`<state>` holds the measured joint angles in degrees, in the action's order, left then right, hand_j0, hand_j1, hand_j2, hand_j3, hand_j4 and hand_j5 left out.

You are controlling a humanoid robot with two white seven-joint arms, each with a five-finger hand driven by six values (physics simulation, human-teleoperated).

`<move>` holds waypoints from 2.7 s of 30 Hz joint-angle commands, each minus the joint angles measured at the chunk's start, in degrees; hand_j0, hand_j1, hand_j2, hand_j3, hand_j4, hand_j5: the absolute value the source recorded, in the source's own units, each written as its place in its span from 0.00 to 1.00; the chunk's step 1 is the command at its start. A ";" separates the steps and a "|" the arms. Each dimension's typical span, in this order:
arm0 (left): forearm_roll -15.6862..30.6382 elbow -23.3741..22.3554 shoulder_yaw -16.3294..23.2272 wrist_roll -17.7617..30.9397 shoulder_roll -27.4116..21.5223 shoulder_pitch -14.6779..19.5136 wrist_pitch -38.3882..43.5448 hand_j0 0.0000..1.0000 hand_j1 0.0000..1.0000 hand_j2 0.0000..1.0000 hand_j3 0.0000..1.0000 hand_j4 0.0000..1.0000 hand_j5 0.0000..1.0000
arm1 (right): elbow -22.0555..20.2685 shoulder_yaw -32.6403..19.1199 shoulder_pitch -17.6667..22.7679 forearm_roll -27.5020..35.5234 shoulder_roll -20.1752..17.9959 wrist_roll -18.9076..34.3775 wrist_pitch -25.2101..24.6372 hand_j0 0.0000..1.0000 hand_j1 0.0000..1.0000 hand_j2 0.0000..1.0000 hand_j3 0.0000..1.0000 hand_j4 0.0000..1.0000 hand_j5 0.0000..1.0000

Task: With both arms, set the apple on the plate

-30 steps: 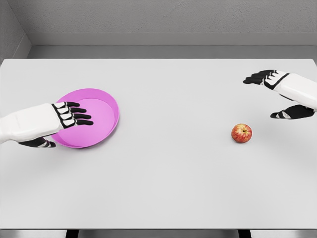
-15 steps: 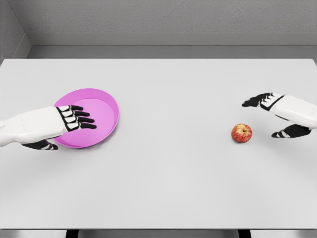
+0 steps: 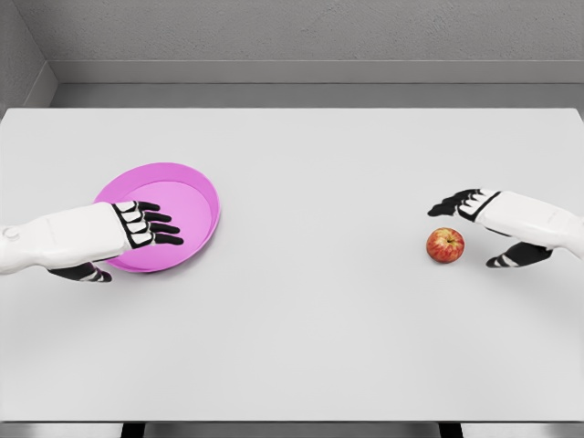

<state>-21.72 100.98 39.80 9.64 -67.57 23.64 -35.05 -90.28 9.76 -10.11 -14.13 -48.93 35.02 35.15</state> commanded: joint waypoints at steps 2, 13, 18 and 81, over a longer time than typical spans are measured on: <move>0.37 0.01 0.02 0.11 -0.02 0.00 0.05 1.00 1.00 1.00 1.00 1.00 1.00 | 0.81 2.10 -0.26 0.77 0.32 -0.02 -0.15 0.99 0.99 0.99 0.99 0.99 0.99; 0.37 0.01 0.02 0.81 0.07 0.00 0.05 1.00 1.00 1.00 1.00 1.00 1.00 | 6.17 7.20 -3.96 2.09 1.02 -0.02 -0.15 0.99 0.99 0.99 0.99 0.99 0.99; 0.37 0.01 0.37 0.81 0.07 0.00 0.05 1.00 1.00 1.00 1.00 1.00 1.00 | 6.25 8.26 -4.66 2.09 1.38 -0.02 -0.15 0.98 0.98 0.98 0.98 0.98 0.98; 0.37 0.01 0.45 1.34 0.15 0.00 0.05 1.00 1.00 1.00 1.00 1.00 1.00 | 13.11 11.16 -9.32 2.00 5.33 -0.02 -0.15 0.64 0.64 0.64 0.64 0.64 0.64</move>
<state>-21.73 100.98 40.28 11.00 -67.34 23.64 -35.05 -77.16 20.92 -19.42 -12.56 -43.54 35.01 35.15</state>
